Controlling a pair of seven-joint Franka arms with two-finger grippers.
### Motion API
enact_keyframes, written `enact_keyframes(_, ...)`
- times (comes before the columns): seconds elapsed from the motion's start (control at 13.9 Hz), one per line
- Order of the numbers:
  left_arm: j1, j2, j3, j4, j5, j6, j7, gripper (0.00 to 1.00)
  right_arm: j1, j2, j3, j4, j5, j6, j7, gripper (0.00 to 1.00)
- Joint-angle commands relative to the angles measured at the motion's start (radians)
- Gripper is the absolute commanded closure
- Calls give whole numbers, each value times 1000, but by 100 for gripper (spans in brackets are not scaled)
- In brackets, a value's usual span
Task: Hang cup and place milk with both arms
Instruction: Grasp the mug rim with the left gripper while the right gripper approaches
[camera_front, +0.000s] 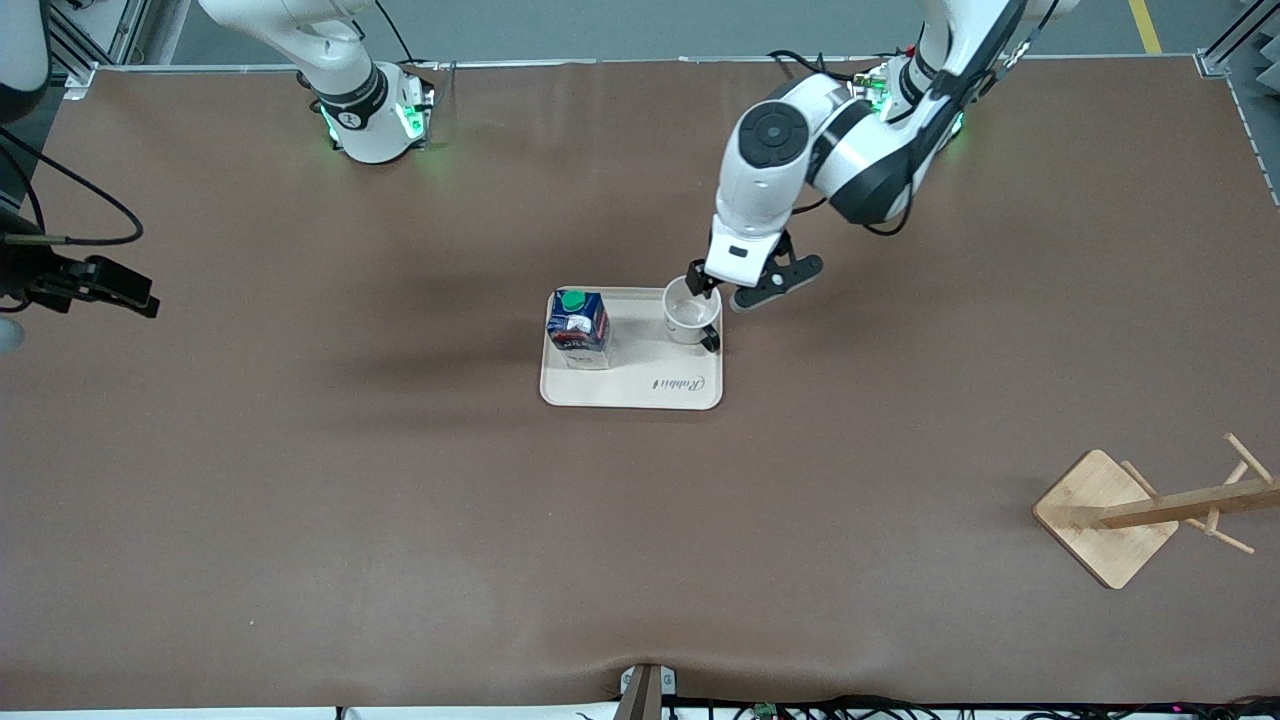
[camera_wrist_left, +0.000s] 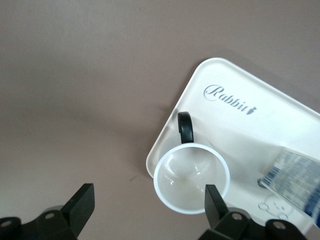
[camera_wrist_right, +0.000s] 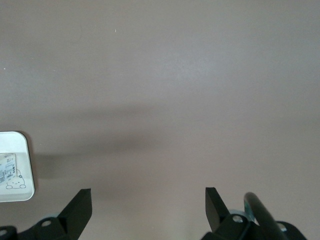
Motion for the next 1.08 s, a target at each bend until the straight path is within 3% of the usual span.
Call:
enact_keyframes(0.0, -21, 91, 0, 8, 120, 45, -157, 10, -1, 2, 6, 13, -2, -8, 11, 0)
enact_keyframes(0.22, -44, 178, 0, 8, 188, 99, -286, 21, 17, 31, 8, 7, -2, -9, 13, 0)
enact_keyframes(0.29, -44, 198, 0, 8, 212, 107, -318, 28, 28, 97, 8, 13, 0, -26, 10, 0)
enact_keyframes(0.36, -46, 217, 0, 12, 229, 108, -352, 42, 32, 114, 6, 16, 2, -38, 13, 0)
enact_keyframes(0.5, -55, 229, 0, 20, 231, 111, -380, 85, 57, 111, 9, 16, 5, -54, 18, 0)
enact_keyframes(0.57, -55, 226, 0, 20, 231, 111, -378, 100, 78, 110, 9, 16, 5, -65, 24, 0)
enact_keyframes(1.01, -40, 130, -2, 26, 265, 52, -363, 100, 193, 121, 12, 7, 38, -91, 27, 0)
